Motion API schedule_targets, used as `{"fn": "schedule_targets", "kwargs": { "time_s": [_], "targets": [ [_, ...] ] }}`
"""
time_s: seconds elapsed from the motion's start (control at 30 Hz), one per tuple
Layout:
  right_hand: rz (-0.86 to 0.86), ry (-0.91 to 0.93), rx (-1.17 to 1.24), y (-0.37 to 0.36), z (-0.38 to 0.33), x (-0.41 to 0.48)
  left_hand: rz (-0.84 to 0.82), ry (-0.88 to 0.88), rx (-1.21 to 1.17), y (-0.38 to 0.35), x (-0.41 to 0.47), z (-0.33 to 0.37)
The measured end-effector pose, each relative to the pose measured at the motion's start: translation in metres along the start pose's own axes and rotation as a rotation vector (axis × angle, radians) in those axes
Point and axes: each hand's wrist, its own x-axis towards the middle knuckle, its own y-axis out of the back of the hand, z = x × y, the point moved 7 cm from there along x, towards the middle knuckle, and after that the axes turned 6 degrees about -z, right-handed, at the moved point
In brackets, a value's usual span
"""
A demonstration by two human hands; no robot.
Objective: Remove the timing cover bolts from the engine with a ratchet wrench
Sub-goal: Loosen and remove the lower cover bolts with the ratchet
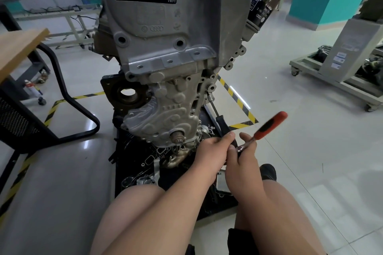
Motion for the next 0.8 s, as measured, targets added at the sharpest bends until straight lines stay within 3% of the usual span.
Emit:
{"fn": "schedule_targets", "kwargs": {
  "time_s": [0.13,0.3,0.67,0.8],
  "targets": [
    [0.0,-0.231,0.408,0.002,0.017,0.011,0.043,0.017,0.061,0.003,-0.001,0.002],
    [-0.183,-0.394,0.944,-0.005,0.018,0.014,0.009,0.067,0.049,-0.004,-0.005,0.001],
    [-0.413,-0.504,1.047,-0.025,0.017,0.002,-0.052,0.072,0.047,-0.004,-0.004,-0.004],
    [-0.486,-0.594,1.209,-0.029,0.013,-0.003,-0.051,0.095,0.059,-0.002,-0.002,-0.005]
  ]
}}
